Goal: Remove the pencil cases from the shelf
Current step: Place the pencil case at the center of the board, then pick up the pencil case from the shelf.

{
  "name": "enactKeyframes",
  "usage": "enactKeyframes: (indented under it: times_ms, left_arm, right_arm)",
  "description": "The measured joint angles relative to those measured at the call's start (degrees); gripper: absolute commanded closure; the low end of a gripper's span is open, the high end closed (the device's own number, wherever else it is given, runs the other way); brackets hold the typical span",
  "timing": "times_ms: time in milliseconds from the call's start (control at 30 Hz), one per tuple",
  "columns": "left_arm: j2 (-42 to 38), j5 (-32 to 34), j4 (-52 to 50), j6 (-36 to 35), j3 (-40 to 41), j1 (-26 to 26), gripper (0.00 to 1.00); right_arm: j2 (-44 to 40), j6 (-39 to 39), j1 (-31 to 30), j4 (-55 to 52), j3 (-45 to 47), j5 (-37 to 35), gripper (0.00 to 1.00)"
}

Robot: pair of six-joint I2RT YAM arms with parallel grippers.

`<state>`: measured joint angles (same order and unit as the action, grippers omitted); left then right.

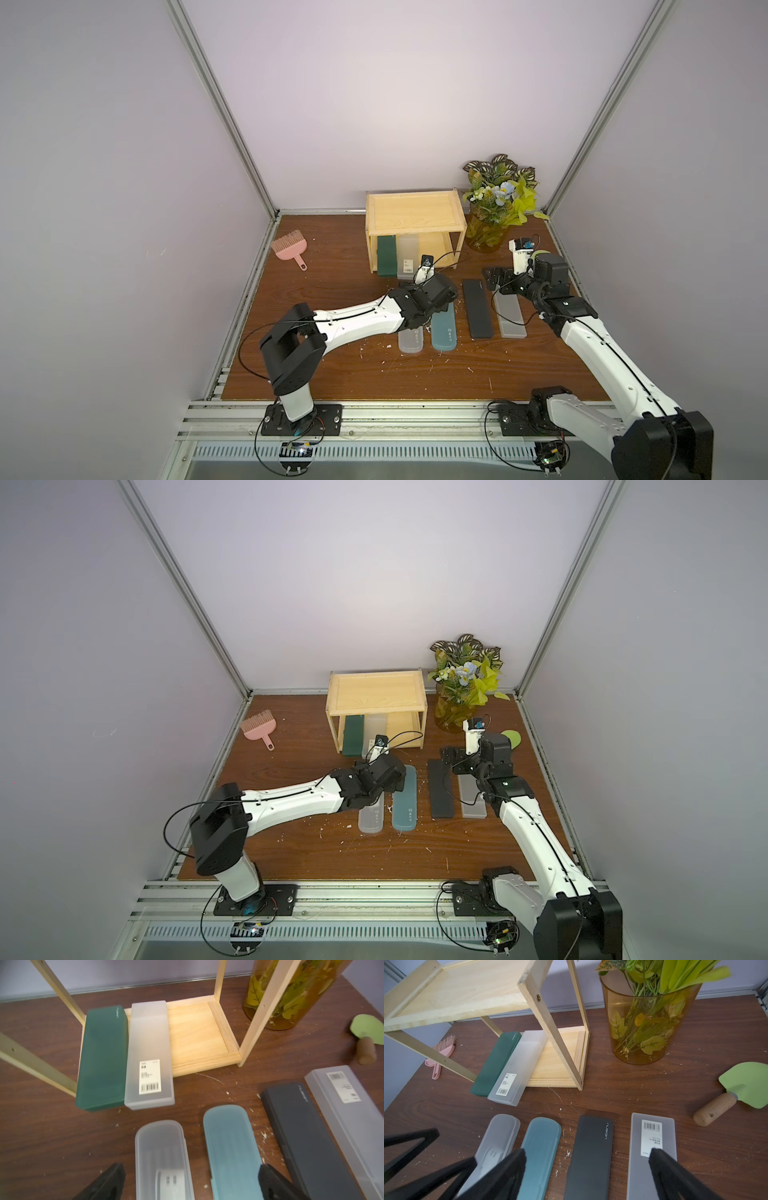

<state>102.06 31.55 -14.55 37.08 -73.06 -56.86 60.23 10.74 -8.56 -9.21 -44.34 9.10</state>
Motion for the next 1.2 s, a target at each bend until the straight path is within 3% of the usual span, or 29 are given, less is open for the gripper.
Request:
enactKeyframes:
  times_ms: [233,600,1200]
  left_arm:
    - [5.46,-0.37,0.59,-4.63,-2.54,4.07,0.0]
    - [6.71,-3.63,3.67,-6.73,-1.25,9.68,0.0]
    - [12.44,-6.05,4.33,-7.96,-3.19,11.13,0.0]
  right_arm:
    - [-0.02,0.04,-0.02,0.09,0.02,0.04,0.01]
    - [0.02,0.2,0.0,0.46,0.13,0.2,0.01]
    - [0.92,0.17,-0.02,0.48,0.13,0.15,0.01]
